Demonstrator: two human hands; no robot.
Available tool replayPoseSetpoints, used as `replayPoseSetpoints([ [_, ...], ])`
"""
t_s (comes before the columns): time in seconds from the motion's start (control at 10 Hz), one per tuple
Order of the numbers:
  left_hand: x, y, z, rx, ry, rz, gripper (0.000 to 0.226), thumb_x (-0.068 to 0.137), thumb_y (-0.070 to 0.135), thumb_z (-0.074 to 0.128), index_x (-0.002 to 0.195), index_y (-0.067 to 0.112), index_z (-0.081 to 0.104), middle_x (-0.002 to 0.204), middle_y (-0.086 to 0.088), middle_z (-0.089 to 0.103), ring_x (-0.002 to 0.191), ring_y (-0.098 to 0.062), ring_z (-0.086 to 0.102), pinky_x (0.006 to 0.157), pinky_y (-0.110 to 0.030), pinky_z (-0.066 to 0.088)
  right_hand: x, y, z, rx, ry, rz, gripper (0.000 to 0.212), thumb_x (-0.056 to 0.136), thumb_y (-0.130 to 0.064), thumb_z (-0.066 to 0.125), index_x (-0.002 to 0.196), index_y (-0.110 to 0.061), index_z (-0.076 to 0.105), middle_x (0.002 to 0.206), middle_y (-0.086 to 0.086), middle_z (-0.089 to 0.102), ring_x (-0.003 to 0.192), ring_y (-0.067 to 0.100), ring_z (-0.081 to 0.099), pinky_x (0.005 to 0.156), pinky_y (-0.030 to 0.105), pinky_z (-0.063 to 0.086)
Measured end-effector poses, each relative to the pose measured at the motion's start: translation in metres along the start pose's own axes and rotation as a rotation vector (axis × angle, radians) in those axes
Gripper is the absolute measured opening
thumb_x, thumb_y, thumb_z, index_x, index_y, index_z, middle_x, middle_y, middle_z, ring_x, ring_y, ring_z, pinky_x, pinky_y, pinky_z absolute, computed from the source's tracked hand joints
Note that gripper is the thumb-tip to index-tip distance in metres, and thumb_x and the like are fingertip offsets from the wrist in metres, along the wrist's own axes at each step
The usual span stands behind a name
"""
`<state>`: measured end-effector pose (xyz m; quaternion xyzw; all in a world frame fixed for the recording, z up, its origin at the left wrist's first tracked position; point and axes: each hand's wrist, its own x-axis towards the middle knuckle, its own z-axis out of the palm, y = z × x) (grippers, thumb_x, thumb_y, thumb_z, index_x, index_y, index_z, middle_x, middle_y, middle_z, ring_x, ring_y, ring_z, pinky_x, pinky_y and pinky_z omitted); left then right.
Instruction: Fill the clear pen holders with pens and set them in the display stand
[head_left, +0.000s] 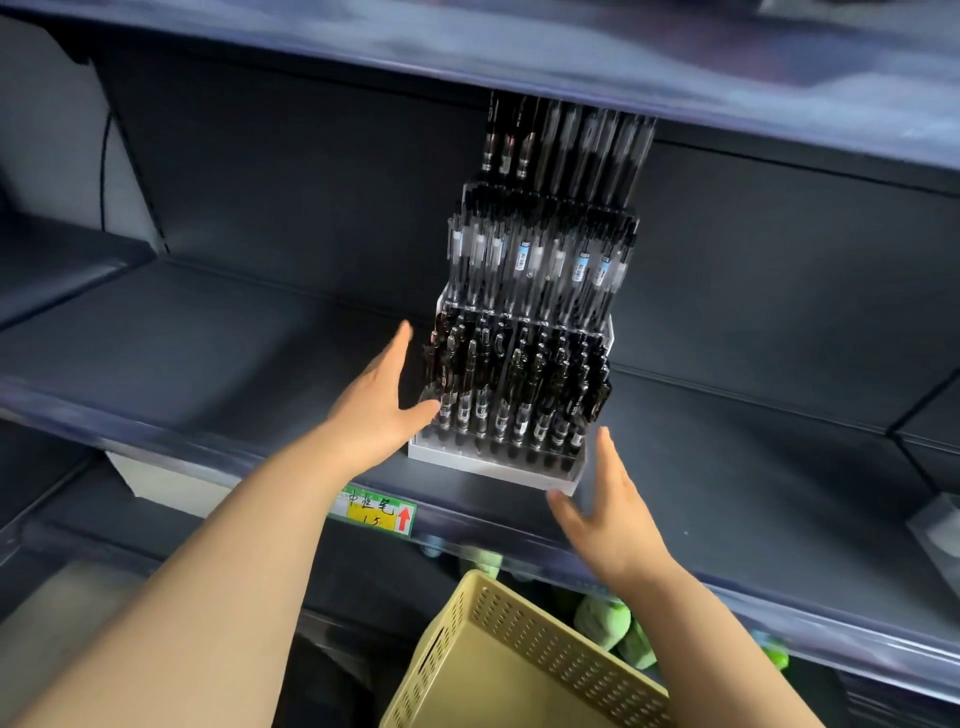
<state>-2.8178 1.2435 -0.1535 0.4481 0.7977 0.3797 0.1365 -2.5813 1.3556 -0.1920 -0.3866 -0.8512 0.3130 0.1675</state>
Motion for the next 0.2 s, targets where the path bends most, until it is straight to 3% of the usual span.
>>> replayPoseSetpoints([
  [0.1,-0.020,-0.001,0.003,0.141,0.011,-0.090,0.078,0.092,0.036,0.051,0.148,0.031,-0.002,0.156,0.011,0.008,0.142,-0.013,0.017,0.109,-0.033,0.024,-0.016,0.000,-0.006,-0.182,-0.038,0.014,0.083,0.092,-0.045,0.048,0.149,-0.021,-0.008,0.158,-0.006,-0.006,0.144,0.012,-0.001,0.114,0.028,0.011],
  [0.2,-0.039,0.014,0.007,0.241,0.015,-0.026,0.071,0.095,0.038,0.042,0.149,0.028,-0.003,0.156,0.015,-0.001,0.142,-0.009,0.011,0.110,-0.033,0.023,-0.029,-0.013,-0.018,-0.327,-0.053,-0.066,0.083,0.093,-0.046,0.046,0.149,-0.016,-0.007,0.158,-0.002,-0.006,0.144,0.012,-0.005,0.115,0.027,0.007],
])
